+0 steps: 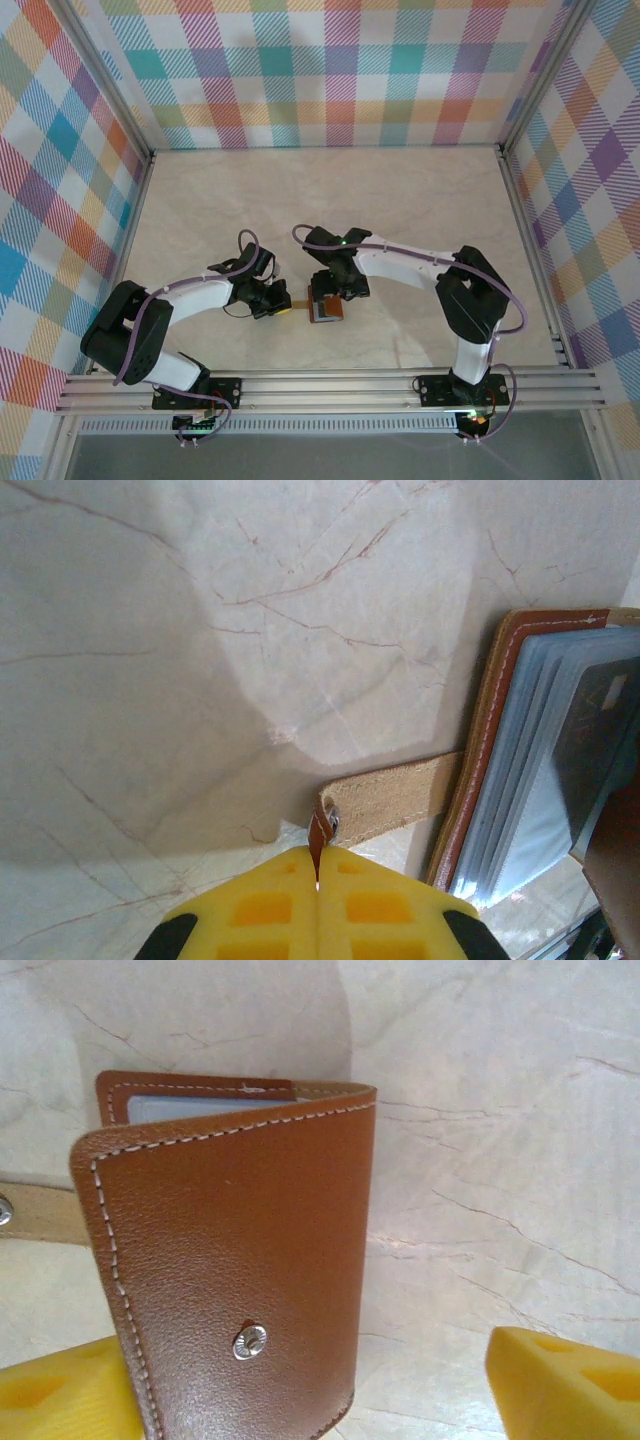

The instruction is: Take the credit cards out of the card holder

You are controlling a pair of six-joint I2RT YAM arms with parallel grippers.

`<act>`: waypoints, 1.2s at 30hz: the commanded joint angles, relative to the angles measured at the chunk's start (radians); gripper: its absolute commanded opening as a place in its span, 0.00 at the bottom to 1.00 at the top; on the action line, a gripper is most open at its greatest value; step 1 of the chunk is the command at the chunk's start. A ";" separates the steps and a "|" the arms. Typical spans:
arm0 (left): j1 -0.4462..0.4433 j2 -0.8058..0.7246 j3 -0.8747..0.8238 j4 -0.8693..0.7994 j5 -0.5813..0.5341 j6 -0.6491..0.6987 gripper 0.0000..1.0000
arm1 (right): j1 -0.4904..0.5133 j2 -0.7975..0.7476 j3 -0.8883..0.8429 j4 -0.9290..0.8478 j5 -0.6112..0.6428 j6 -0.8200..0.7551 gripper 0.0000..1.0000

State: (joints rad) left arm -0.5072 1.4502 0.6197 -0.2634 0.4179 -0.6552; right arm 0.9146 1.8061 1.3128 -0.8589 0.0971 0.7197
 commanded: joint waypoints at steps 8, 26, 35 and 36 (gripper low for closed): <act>0.019 -0.006 0.024 -0.124 -0.089 0.026 0.02 | -0.071 -0.146 -0.145 0.082 -0.060 -0.016 0.53; 0.019 -0.189 0.178 -0.385 -0.246 0.034 0.22 | -0.096 -0.215 -0.224 0.229 -0.203 0.034 0.05; 0.003 -0.223 0.238 -0.359 -0.141 -0.028 0.24 | -0.089 -0.192 -0.178 0.162 -0.183 0.053 0.05; -0.003 -0.212 0.229 -0.330 -0.125 -0.043 0.24 | -0.086 -0.180 -0.170 0.156 -0.183 0.058 0.05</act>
State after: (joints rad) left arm -0.5018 1.2312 0.8497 -0.6212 0.2363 -0.6586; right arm 0.8196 1.6188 1.0977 -0.6720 -0.0875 0.7521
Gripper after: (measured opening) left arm 0.239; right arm 0.068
